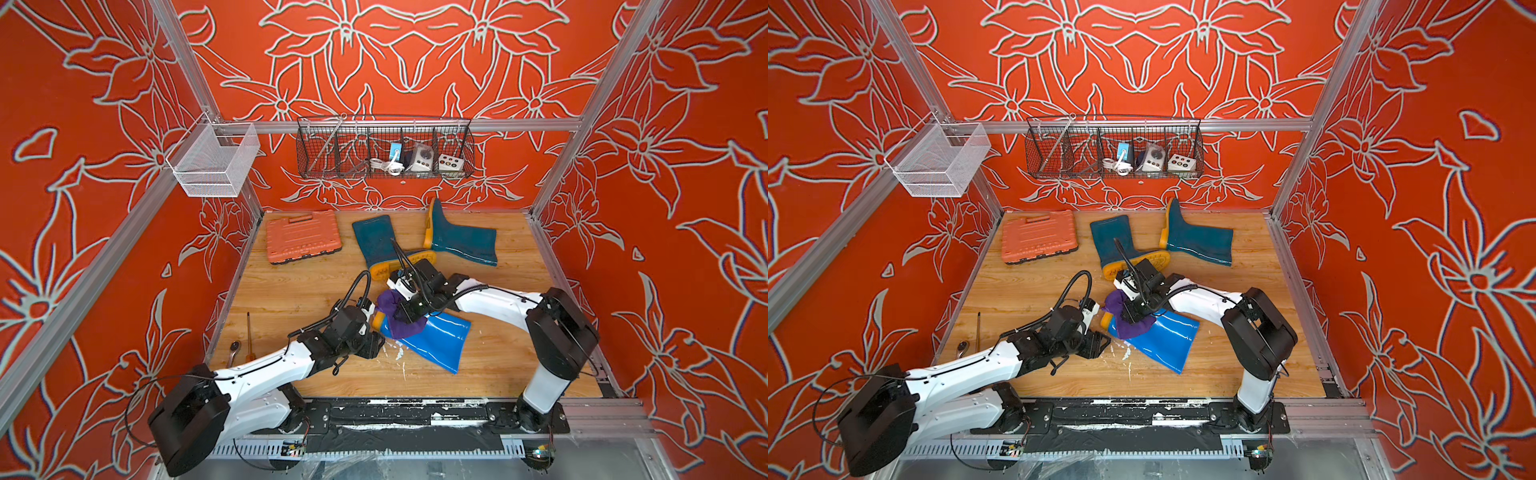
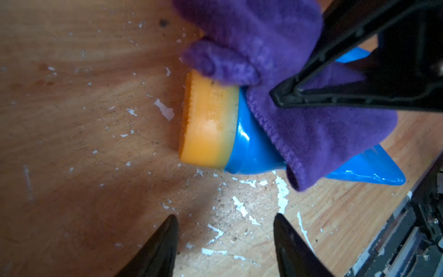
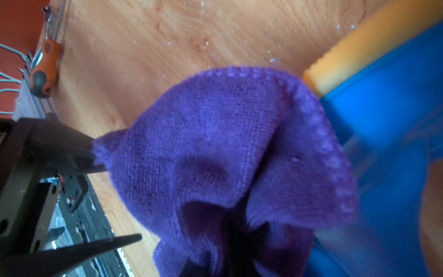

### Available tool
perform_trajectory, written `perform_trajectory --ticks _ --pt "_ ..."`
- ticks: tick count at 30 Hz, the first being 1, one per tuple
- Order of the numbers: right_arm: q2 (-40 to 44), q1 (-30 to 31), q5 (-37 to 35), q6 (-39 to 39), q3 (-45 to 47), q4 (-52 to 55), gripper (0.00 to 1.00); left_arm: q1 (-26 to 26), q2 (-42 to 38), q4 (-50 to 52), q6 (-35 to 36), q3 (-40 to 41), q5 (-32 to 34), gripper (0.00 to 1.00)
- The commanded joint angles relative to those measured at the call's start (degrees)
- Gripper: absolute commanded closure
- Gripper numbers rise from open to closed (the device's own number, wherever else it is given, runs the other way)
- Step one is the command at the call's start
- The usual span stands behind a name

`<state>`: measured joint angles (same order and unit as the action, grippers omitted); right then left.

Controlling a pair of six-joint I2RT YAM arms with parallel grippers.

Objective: Wipe the rubber boots with a cloth
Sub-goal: Wipe the dirt off the rubber boot.

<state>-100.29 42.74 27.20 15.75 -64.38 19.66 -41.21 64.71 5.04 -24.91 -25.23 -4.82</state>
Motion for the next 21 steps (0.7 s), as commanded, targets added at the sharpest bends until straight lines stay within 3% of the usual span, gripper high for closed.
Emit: perform_trajectory --ticks 1,6,11,16,21 --pt "-2.69 -6.99 -0.96 -0.27 -3.41 0.68 1.0 0.17 2.61 -0.51 -0.03 -3.0 -0.86 0.38" --pt "-4.5 -13.63 -2.86 0.45 -7.97 4.33 1.0 0.16 3.4 -0.17 -0.73 -3.92 -0.53 0.38" --pt "4.01 -12.28 -0.59 4.76 1.26 -1.24 1.0 0.17 4.74 -0.57 -0.34 -5.28 -1.56 0.38" --pt "5.93 -4.88 -0.44 8.24 8.08 -7.75 1.0 0.17 13.13 -4.15 -0.97 -9.43 -5.87 0.37" --pt "3.43 -8.7 -0.39 8.83 11.45 -7.28 1.0 0.16 21.92 -0.28 -2.81 -15.75 -5.02 0.4"
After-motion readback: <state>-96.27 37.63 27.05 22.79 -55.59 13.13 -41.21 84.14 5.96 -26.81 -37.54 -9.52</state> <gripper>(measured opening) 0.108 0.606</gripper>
